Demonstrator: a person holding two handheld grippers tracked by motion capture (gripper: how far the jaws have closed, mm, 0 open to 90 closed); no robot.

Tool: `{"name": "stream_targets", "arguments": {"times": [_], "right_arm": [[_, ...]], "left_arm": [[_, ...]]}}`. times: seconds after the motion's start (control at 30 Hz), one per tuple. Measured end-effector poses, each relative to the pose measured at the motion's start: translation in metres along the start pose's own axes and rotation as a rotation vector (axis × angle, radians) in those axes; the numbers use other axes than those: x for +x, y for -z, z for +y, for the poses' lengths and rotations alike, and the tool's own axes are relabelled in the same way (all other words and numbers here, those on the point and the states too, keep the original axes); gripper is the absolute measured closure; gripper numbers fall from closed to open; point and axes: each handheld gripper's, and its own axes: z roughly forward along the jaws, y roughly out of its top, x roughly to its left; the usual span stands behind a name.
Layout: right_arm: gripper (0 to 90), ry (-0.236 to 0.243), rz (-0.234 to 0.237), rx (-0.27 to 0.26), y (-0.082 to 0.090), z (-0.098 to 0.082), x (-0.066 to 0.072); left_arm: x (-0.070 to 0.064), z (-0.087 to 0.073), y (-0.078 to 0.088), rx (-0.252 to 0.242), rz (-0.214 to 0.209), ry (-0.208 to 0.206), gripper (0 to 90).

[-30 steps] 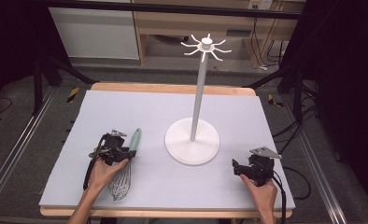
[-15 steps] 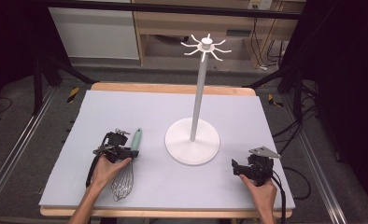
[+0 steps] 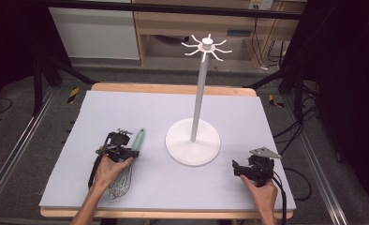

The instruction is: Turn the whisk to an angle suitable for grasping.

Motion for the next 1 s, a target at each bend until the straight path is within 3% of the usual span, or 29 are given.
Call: {"name": "stream_targets", "arguments": {"times": [0.23,0.33,0.5,0.7,0.87,0.9,1.0], "right_arm": [[10.1,0.005,-0.002,-0.001,0.001,0.0,-0.001],[10.1,0.004,-0.001,-0.001,0.001,0.0,-0.001],[10.1,0.001,0.001,0.001,0.0,0.0,0.0],[10.1,0.002,0.002,0.003,-0.001,0.0,0.001],[10.1,0.0,0.004,0.005,0.0,0.0,0.001],[10.0,0.002,0.004,0.004,0.0,0.0,0.0],[10.1,0.002,0.005,0.006,0.0,0.0,0.0]], "left_arm": [[-0.004,-0.004,0.01,-0.019,0.009,-0.041,66.3],[0.002,-0.012,0.02,-0.009,0.003,-0.067,66.5],[0.014,-0.026,0.026,0.008,-0.004,-0.066,66.5],[0.019,-0.031,0.024,0.023,-0.016,-0.061,66.3],[0.015,-0.029,0.023,0.024,0.015,-0.085,64.9],[0.015,-0.029,0.024,0.014,0.043,-0.095,63.5],[0.016,-0.029,0.028,-0.007,0.042,-0.075,56.2]]}}
